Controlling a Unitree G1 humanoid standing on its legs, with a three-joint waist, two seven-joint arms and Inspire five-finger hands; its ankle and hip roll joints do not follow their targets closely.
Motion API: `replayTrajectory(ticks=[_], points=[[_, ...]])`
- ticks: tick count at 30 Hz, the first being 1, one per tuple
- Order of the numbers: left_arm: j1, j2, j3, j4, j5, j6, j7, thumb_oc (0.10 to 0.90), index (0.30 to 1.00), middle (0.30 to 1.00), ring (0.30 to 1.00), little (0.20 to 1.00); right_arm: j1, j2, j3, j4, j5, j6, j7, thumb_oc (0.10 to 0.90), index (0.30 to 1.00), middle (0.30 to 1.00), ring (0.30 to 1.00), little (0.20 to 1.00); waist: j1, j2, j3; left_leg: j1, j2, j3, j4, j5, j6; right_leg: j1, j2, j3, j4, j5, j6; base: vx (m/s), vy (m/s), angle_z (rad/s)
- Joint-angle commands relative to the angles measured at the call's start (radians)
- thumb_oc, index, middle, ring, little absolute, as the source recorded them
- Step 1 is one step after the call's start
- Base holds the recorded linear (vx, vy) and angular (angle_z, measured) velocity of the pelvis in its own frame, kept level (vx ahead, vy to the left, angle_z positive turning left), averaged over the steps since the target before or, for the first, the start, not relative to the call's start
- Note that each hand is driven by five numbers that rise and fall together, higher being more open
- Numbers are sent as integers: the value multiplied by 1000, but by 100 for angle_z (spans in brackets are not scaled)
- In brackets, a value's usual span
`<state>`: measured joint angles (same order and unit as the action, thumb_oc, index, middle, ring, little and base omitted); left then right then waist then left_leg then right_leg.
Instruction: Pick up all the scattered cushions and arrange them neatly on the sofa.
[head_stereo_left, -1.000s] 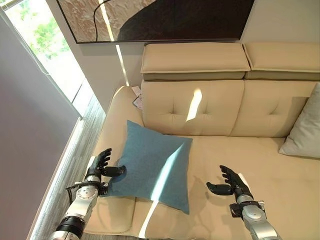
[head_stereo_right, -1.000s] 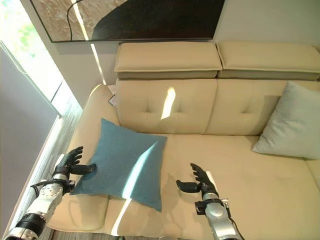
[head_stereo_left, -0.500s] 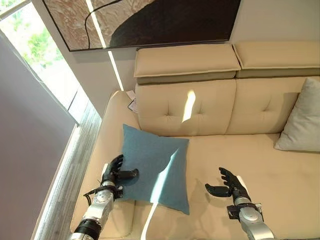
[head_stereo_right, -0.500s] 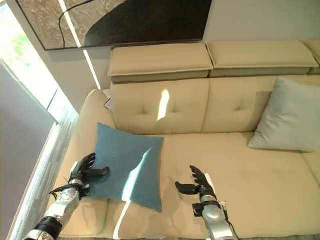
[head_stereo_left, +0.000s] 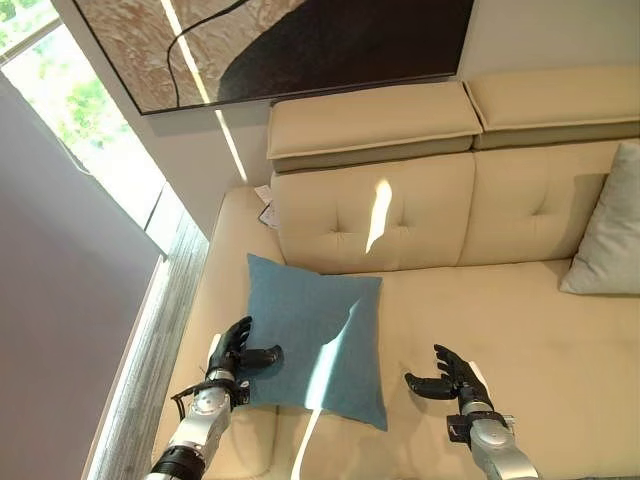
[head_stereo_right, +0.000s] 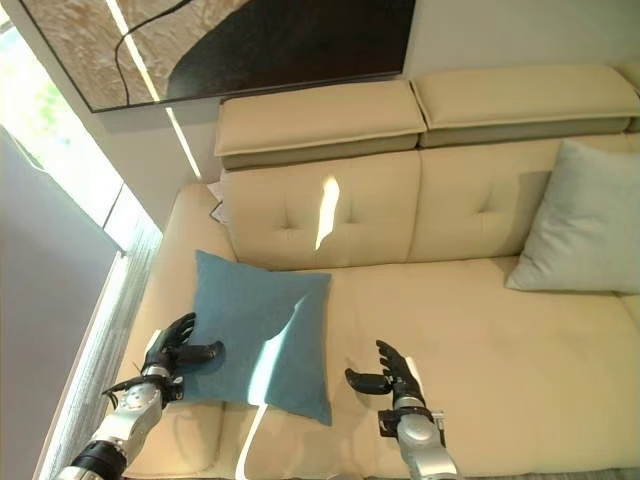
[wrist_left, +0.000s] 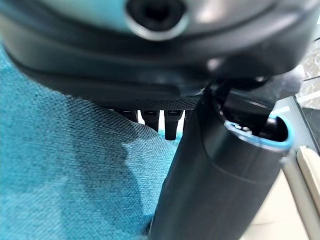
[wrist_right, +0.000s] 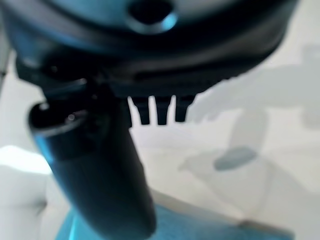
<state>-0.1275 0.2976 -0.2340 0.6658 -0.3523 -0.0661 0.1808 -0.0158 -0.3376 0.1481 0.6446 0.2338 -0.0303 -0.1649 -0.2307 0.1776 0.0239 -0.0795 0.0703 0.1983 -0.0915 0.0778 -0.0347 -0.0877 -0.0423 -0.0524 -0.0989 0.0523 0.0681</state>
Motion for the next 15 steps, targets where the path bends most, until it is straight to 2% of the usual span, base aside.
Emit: replayTrajectory(ticks=[1, 6, 15], points=[[-32, -1, 6, 11, -10, -60, -41, 800, 900, 900, 900, 900, -89, 28, 1, -14, 44, -59, -14, 800, 900, 900, 900, 900, 14, -51, -32, 36, 0, 17, 4, -95, -53, -28, -33, 17, 12, -69, 68, -8, 1, 7], [-16, 3, 3, -36, -37, -70, -50, 800, 900, 900, 900, 900, -121, 45, 25, 33, 50, -55, -10, 800, 900, 900, 900, 900, 38, -42, -25, 17, -2, 1, 4, -87, -54, -38, -37, 2, 12, -68, 68, -13, -13, 9], [1, 3, -18, -145, -74, -80, -68, 800, 900, 900, 900, 900, -163, 73, 62, 63, 66, -50, 7, 800, 900, 900, 900, 900, 78, -46, -12, -14, -11, -34, 4, -74, -55, -50, -42, -29, 12, -66, 68, -20, -18, 17]])
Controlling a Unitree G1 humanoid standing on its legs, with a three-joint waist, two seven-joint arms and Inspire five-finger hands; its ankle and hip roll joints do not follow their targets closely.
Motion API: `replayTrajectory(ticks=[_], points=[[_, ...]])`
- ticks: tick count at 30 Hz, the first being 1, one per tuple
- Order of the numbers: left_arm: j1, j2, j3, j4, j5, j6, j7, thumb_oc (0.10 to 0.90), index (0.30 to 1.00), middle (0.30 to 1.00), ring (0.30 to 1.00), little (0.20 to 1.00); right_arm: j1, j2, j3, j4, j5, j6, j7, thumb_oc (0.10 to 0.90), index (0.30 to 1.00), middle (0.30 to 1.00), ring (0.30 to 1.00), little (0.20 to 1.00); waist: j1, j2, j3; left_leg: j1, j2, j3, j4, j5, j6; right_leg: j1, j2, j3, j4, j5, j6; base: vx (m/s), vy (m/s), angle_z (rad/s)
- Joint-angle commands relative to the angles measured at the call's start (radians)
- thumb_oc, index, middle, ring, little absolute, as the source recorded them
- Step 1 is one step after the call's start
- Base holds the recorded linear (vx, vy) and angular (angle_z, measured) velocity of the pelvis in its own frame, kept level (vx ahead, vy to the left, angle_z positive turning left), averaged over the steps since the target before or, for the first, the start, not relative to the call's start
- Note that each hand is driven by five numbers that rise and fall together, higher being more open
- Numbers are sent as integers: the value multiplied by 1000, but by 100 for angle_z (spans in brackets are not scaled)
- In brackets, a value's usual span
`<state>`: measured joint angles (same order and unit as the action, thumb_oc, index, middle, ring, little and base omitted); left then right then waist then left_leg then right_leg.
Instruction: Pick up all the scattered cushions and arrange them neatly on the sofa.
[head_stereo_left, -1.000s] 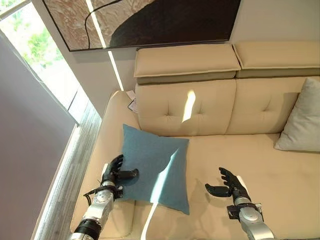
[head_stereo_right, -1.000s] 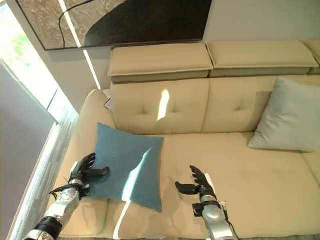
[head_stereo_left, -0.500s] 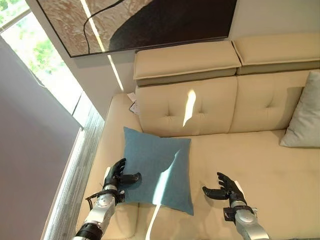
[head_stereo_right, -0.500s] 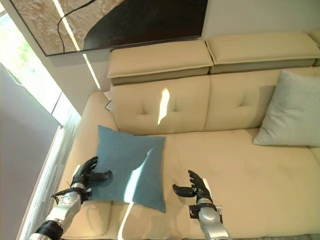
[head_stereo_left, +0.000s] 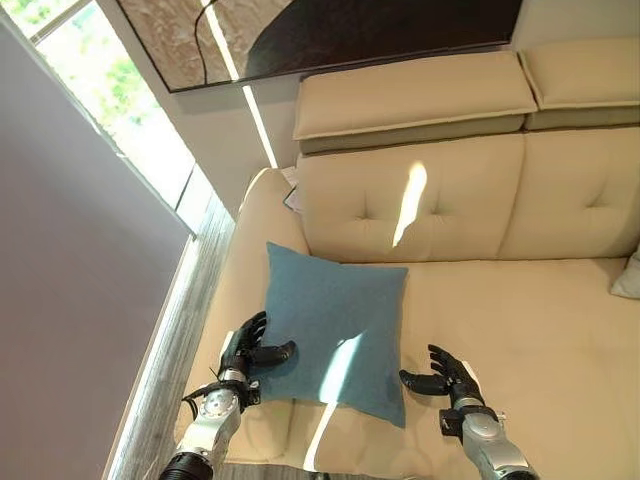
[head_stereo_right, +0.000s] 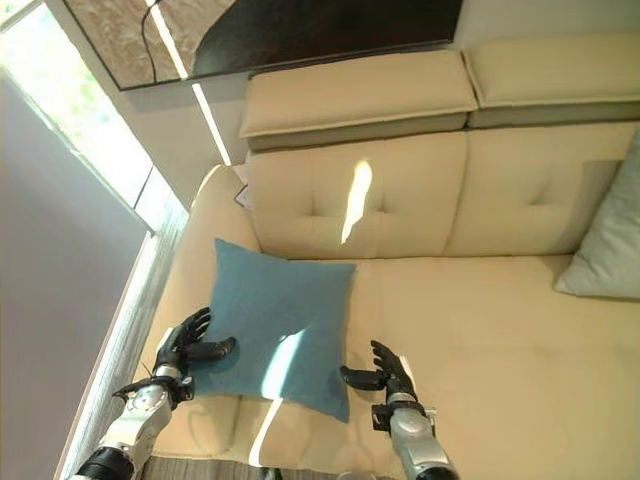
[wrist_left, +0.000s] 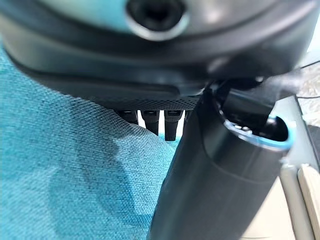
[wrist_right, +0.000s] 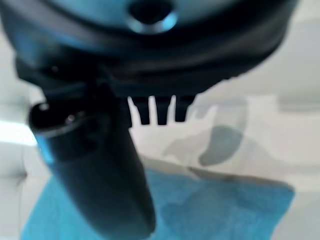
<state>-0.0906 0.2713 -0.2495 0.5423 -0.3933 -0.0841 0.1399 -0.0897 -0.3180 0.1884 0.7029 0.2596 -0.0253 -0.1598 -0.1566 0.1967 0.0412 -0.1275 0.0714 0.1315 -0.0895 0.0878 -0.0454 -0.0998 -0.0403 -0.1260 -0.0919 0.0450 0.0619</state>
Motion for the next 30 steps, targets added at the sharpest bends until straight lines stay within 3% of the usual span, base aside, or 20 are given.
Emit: replayTrajectory(ticks=[1, 7, 11, 12, 13, 16, 17, 22, 23, 28, 30], points=[[-37, 28, -7, -31, -41, -63, -25, 800, 900, 900, 900, 900, -95, 60, 25, 4, 56, -58, 2, 800, 900, 900, 900, 900, 7, -65, -26, 32, -13, 28, 2, -83, -44, -39, -45, 41, 5, -58, 74, -17, 0, 13], [-57, 23, -32, -110, -91, -86, -18, 800, 900, 900, 900, 900, -133, 116, 54, 15, 167, -77, 16, 800, 900, 900, 900, 900, 27, -57, -10, 13, -21, 11, 2, -76, -44, -53, -51, 31, 5, -52, 76, -28, 9, 8], [-57, 23, -32, -111, -91, -86, -18, 800, 900, 900, 900, 900, -133, 116, 54, 15, 167, -78, 16, 800, 900, 900, 900, 900, 27, -57, -11, 12, -21, 10, 2, -76, -44, -54, -51, 31, 5, -52, 76, -9, 10, 14], [-106, 20, -58, -202, -157, -121, 5, 800, 900, 900, 900, 900, -158, 172, 100, 12, 281, -91, 42, 408, 312, 312, 312, 312, 41, -46, 0, 0, -25, -2, 2, -71, -46, -58, -57, 17, 5, -50, 77, -38, 41, -1], [-118, 20, -65, -218, -169, -130, 7, 723, 785, 785, 785, 785, -165, 179, 113, 7, 294, -96, 51, 400, 300, 300, 300, 300, 43, -45, 1, -5, -26, -5, 2, -68, -47, -61, -58, 14, 5, -48, 77, -38, 41, -1], [-119, 20, -65, -218, -169, -130, 7, 723, 785, 785, 785, 785, -166, 179, 113, 7, 294, -97, 51, 400, 300, 300, 300, 300, 42, -45, 1, -5, -26, -6, 2, -68, -47, -62, -58, 13, 5, -48, 77, -3, 11, 17], [-135, 27, -60, -258, -196, -146, 5, 400, 300, 300, 300, 300, -161, 178, 131, -62, 333, -113, 69, 400, 300, 300, 300, 300, 44, -54, 4, -4, -26, -11, 2, -66, -51, -52, -60, 0, 5, -48, 77, 3, 33, 17], [-114, 37, -38, -276, -196, -142, 2, 400, 300, 300, 300, 300, -127, 161, 117, -141, 353, -121, 74, 400, 300, 300, 300, 300, 40, -68, 3, 4, -26, -10, 2, -67, -54, -39, -62, -9, 5, -49, 78, 7, 15, 4], [-81, 45, -11, -269, -183, -132, -4, 400, 300, 300, 300, 300, -81, 135, 84, -210, 342, -128, 75, 400, 300, 300, 300, 300, 34, -85, -1, 13, -24, -7, 2, -71, -54, -29, -61, -12, 5, -51, 78, 11, 14, 4], [-32, 45, 15, -266, -164, -118, -15, 400, 300, 300, 300, 300, -13, 116, 46, -275, 294, -127, 66, 400, 300, 300, 300, 300, 27, -102, -7, 28, -21, -3, 2, -77, -54, -15, -59, -15, 5, -54, 78, 6, 0, 3], [36, 36, 38, -258, -155, -99, -24, 400, 300, 300, 300, 300, 66, 120, -7, -340, 287, -133, 55, 400, 300, 300, 300, 300, 15, -122, -15, 51, -13, 6, 2, -85, -51, 2, -54, -11, 5, -59, 77, 4, -18, 0]])
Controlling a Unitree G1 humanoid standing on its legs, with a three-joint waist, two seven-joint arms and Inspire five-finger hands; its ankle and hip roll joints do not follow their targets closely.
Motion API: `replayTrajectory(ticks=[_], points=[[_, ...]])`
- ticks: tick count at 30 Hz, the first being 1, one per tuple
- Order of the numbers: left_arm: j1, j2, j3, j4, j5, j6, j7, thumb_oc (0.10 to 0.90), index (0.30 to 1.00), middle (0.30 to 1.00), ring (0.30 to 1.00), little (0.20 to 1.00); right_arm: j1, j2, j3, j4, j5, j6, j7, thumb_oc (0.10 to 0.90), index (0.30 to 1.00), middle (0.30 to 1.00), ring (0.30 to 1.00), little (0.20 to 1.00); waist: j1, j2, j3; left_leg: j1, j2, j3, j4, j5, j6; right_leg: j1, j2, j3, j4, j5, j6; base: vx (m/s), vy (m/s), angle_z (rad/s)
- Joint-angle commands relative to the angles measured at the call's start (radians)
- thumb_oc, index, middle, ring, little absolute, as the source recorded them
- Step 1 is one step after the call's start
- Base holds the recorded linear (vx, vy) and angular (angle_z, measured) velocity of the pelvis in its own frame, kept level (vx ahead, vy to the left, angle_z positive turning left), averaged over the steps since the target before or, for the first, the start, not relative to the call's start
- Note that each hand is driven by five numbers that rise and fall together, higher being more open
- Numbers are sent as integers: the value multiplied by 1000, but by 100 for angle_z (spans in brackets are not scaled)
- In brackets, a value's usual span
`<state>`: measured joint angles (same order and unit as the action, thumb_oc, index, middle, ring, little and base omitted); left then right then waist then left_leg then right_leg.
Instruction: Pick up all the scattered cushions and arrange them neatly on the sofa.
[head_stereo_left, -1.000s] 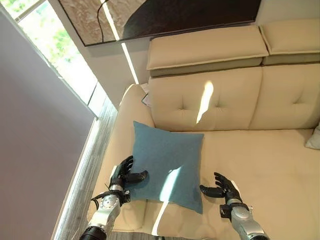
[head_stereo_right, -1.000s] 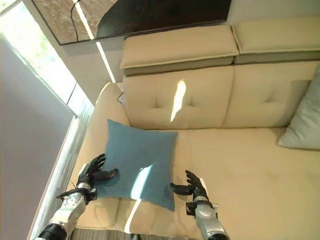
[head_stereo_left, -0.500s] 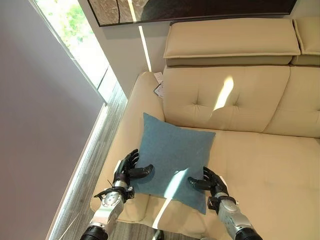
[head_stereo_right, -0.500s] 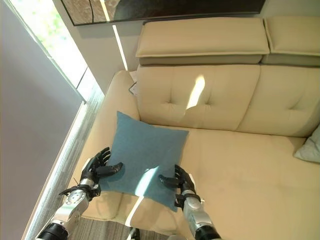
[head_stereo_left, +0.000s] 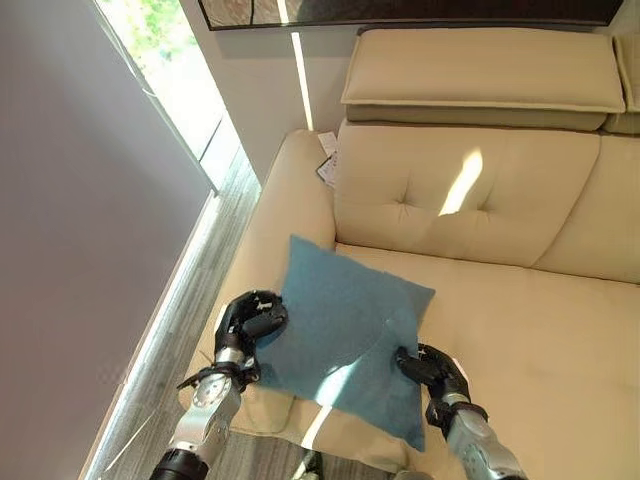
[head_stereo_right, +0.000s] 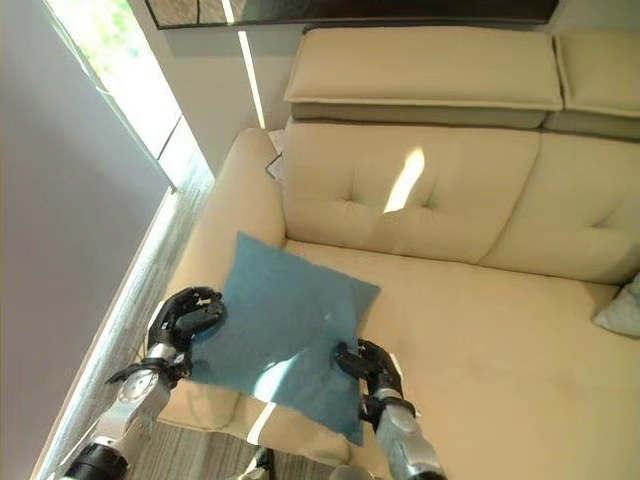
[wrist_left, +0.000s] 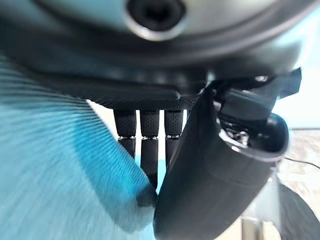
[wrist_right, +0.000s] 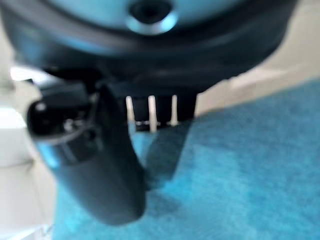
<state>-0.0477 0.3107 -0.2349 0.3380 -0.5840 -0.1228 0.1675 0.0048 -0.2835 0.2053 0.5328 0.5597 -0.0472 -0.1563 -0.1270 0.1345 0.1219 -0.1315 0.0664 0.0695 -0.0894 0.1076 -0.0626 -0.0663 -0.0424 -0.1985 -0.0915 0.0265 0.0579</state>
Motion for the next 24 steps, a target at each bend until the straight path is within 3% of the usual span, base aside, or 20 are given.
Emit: replayTrajectory(ticks=[1, 7, 19, 20, 21, 22, 23, 24], points=[[6, -7, 27, -50, 35, -55, -55, 400, 300, 300, 300, 300, -14, 87, -34, -183, -10, -113, 54, 400, 300, 300, 300, 300, -16, -65, -96, 61, -6, 71, 2, -106, -33, -27, -49, 65, 4, -41, 81, 0, 0, 0], [41, 0, 38, -40, 69, -39, -67, 400, 300, 300, 300, 300, 35, 78, -84, -238, -26, -120, 46, 400, 300, 300, 300, 300, -35, -74, -113, 89, 10, 92, 2, -114, -32, -15, -36, 90, 4, -43, 78, -9, -38, -7], [56, 6, -1, -46, 132, -28, -109, 400, 300, 300, 300, 300, 64, 59, -111, -273, -68, -121, 60, 400, 300, 300, 300, 300, -76, -59, -150, 120, 28, 122, 2, -113, -34, 9, -17, 123, 4, -49, 68, -14, -27, -13], [62, 8, -10, -51, 148, -25, -118, 464, 396, 396, 396, 396, 71, 57, -115, -274, -67, -120, 65, 400, 300, 300, 300, 300, -80, -57, -155, 127, 30, 121, 2, -114, -34, 15, -14, 124, 4, -52, 66, -4, -22, -7], [66, 12, -14, -54, 165, -23, -121, 668, 702, 702, 702, 702, 75, 56, -116, -275, -69, -120, 67, 400, 300, 300, 300, 300, -82, -56, -157, 130, 31, 121, 2, -114, -34, 18, -13, 124, 4, -53, 65, -4, -22, -10], [67, 12, -14, -54, 165, -23, -120, 668, 702, 702, 702, 702, 75, 56, -116, -275, -69, -120, 67, 400, 300, 300, 300, 300, -81, -56, -157, 130, 31, 122, 2, -114, -34, 19, -13, 125, 4, -53, 65, -3, -29, -10], [76, 24, -16, -52, 218, -18, -116, 800, 900, 900, 900, 900, 80, 56, -117, -270, -72, -118, 68, 400, 300, 300, 300, 300, -84, -56, -162, 136, 34, 123, 2, -114, -36, 24, -11, 125, 4, -56, 62, 0, -19, -8], [77, 24, -16, -52, 218, -18, -116, 800, 900, 900, 900, 900, 81, 57, -117, -271, -72, -118, 68, 400, 300, 300, 300, 300, -83, -56, -162, 137, 34, 123, 2, -114, -36, 24, -11, 125, 4, -57, 62, -4, -36, -7]])
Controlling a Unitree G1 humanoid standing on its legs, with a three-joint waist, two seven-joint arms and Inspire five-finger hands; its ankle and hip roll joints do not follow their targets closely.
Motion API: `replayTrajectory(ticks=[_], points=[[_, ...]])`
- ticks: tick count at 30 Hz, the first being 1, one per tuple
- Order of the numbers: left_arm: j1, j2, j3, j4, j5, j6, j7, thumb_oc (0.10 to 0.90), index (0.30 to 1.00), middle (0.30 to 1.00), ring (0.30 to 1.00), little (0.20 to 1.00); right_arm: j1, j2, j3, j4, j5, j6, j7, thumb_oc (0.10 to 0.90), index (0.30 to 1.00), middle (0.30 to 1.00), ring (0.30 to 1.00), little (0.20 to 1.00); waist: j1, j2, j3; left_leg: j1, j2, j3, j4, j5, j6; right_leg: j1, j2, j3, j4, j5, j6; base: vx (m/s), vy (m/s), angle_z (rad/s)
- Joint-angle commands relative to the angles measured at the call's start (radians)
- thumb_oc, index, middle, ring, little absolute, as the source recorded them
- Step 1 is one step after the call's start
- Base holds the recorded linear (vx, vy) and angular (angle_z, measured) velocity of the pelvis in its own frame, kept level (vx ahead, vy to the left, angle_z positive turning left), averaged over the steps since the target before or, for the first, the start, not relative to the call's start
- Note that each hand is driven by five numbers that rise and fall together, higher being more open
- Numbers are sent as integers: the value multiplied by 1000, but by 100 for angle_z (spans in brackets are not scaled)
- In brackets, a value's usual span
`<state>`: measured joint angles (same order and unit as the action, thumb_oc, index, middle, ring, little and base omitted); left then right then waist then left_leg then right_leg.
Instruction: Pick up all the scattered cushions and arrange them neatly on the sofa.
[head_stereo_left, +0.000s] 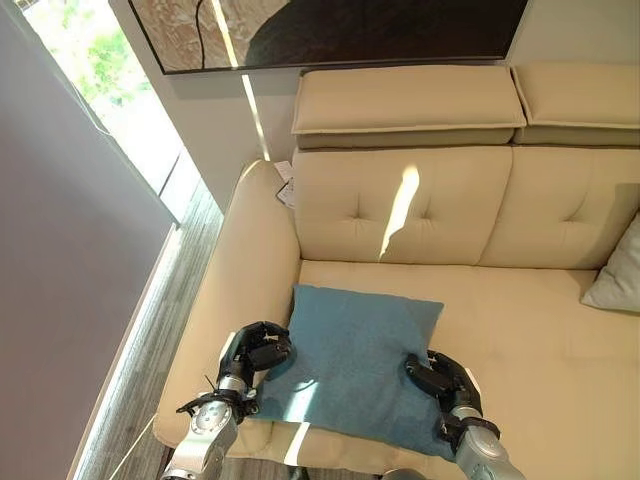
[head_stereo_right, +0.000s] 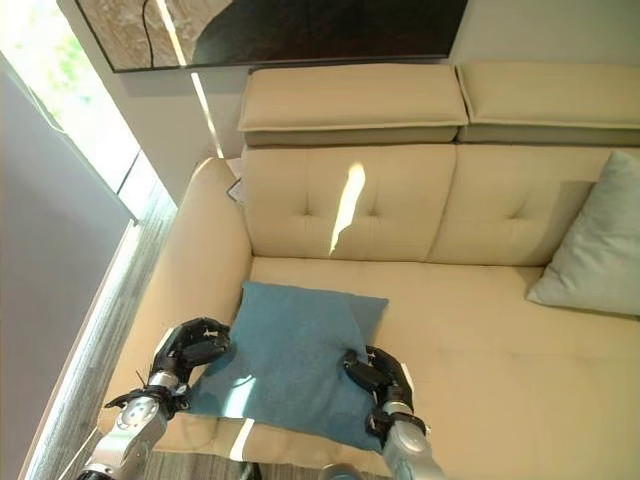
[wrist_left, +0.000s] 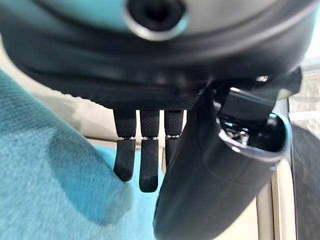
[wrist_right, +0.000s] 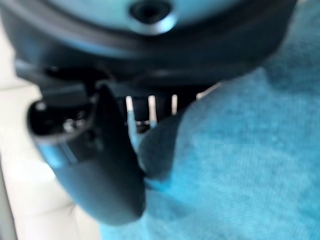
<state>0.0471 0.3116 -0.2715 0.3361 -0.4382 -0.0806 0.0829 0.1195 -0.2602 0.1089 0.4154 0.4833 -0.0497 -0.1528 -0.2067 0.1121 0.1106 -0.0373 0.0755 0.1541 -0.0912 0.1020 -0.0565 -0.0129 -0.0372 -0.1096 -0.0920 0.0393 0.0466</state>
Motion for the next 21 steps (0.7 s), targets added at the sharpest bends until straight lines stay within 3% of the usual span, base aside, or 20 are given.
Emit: replayTrajectory(ticks=[1, 11, 21], points=[[-18, 41, 30, -39, 151, -56, -8, 800, 900, 900, 900, 900, -33, 29, -22, -147, 2, -116, 65, 400, 300, 300, 300, 300, -5, -34, -153, 47, 26, 37, 4, -108, -43, -22, -14, 36, 5, -71, 71, -1, -22, -4], [-9, 54, 122, 55, 335, -29, 120, 800, 900, 900, 900, 900, -17, 24, -43, -145, 9, -124, 41, 400, 300, 300, 300, 300, 4, -46, -161, 60, 30, 37, 4, -105, -48, -7, -11, 28, 5, -75, 67, 0, -3, 0], [-12, 30, 119, 148, 336, -1, 117, 800, 900, 900, 900, 900, -12, 22, -49, -144, 8, -107, 33, 400, 300, 300, 300, 300, -2, -48, -160, 65, 24, 39, 4, -112, -46, -2, -16, 24, 5, -71, 70, 0, 0, 0]])
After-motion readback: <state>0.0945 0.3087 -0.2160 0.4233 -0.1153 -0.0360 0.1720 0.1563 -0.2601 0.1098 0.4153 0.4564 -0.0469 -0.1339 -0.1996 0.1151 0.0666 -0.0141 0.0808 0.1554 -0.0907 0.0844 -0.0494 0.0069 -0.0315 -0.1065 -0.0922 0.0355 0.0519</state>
